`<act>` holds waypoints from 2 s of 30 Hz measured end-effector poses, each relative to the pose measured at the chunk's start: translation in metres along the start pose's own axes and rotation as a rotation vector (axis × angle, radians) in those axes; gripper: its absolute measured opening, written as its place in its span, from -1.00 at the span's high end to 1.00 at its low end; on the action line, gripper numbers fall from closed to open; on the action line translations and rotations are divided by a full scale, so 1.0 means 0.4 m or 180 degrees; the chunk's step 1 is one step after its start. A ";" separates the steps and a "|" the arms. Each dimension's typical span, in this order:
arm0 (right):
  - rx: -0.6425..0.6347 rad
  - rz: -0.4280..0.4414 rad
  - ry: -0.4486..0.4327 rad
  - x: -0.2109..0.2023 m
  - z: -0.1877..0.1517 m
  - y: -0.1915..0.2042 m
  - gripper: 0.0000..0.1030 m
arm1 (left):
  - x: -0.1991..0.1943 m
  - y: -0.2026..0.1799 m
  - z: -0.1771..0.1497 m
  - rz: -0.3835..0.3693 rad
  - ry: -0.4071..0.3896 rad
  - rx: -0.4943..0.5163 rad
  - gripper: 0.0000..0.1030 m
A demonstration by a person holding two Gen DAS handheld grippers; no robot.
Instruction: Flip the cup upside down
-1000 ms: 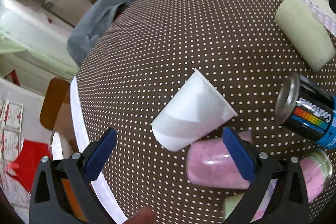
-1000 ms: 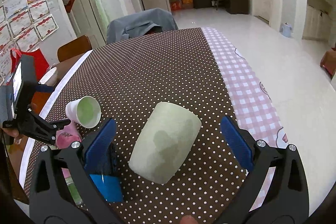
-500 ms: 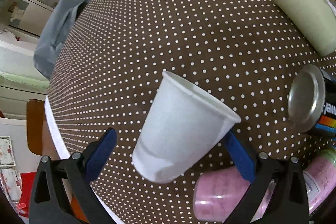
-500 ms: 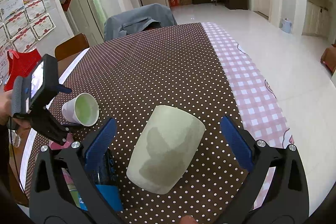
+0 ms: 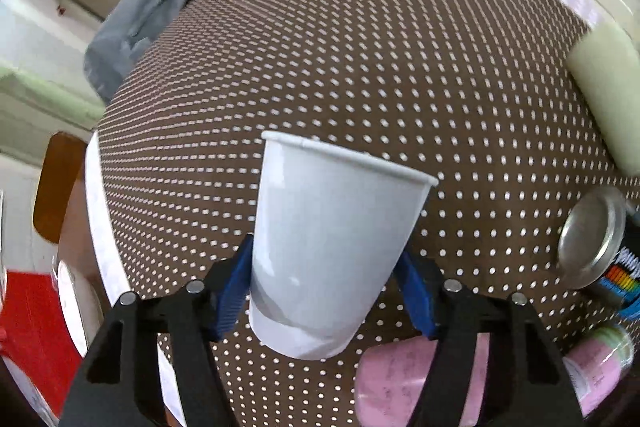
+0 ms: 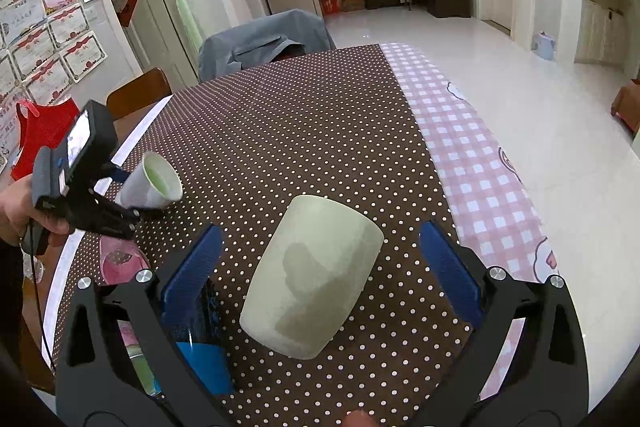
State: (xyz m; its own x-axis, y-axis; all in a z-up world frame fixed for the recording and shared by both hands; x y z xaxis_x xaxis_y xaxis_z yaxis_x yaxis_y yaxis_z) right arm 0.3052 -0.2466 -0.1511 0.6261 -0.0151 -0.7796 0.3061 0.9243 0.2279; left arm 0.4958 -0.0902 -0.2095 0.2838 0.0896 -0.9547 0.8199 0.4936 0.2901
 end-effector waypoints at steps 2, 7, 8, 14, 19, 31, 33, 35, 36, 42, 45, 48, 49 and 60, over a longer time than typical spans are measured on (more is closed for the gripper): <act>-0.0007 0.0012 -0.0020 -0.011 -0.003 0.004 -0.89 | -0.027 0.006 -0.008 -0.0006 -0.0057 -0.0070 -0.28; -0.0028 0.0059 -0.0093 -0.049 -0.014 0.010 -0.88 | -0.094 0.003 -0.016 0.0016 -0.0192 -0.0170 -0.28; -0.0032 0.0070 -0.0109 -0.058 -0.017 0.011 -0.89 | -0.114 -0.005 -0.025 0.0018 -0.0231 -0.0183 -0.28; -0.0040 0.0181 -0.0209 -0.122 -0.048 0.012 -0.89 | -0.252 -0.072 -0.088 0.0177 -0.0477 -0.0183 -0.28; -0.0067 0.0273 -0.0305 -0.185 -0.088 0.004 -0.89 | -0.358 -0.162 -0.153 0.0317 -0.0692 -0.0142 -0.28; -0.0113 0.0417 -0.0509 -0.304 -0.214 -0.056 -0.89 | -0.430 -0.465 -0.321 0.0363 -0.0910 -0.0037 -0.28; -0.0114 0.0420 -0.0549 -0.321 -0.237 -0.062 -0.89 | -0.414 -0.516 -0.338 0.0340 -0.0890 0.0005 -0.28; -0.0096 0.0448 -0.0560 -0.337 -0.257 -0.072 -0.89 | -0.397 -0.554 -0.349 0.0297 -0.0868 0.0024 -0.28; -0.0092 0.0449 -0.0576 -0.342 -0.262 -0.074 -0.89 | -0.391 -0.569 -0.354 0.0280 -0.0857 0.0033 -0.28; -0.0016 0.0409 -0.0650 -0.357 -0.281 -0.113 -0.89 | -0.303 -0.647 -0.357 0.0142 -0.0699 0.0041 -0.28; 0.0026 0.0401 -0.0617 -0.345 -0.290 -0.134 -0.89 | -0.255 -0.688 -0.358 0.0090 -0.0580 0.0068 -0.28; 0.0059 0.0399 -0.0576 -0.331 -0.292 -0.144 -0.89 | -0.218 -0.700 -0.348 0.0077 -0.0479 0.0104 -0.29; 0.0058 0.0401 -0.0565 -0.327 -0.293 -0.144 -0.89 | -0.211 -0.704 -0.344 0.0101 -0.0455 0.0120 -0.30; 0.0033 0.0421 -0.0545 -0.329 -0.300 -0.138 -0.89 | -0.232 -0.721 -0.345 0.0340 -0.0544 0.0168 -0.54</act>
State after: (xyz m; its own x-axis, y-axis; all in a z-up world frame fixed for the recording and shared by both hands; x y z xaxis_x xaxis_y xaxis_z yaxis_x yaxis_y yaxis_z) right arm 0.1197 -0.2497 -0.1310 0.7737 0.0407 -0.6323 0.2201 0.9185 0.3284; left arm 0.1643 -0.1215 -0.2137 0.4471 -0.0114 -0.8944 0.8043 0.4427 0.3964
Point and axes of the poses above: each gripper's, at about its wrist camera, not at the fingertips, and x roughly the way its jaws point, y to its left, z to its top, the point moved 5 cm from there along x, roughly the way its jaws point, and after that the axes turned 10 degrees about y, right-handed, at the moved point
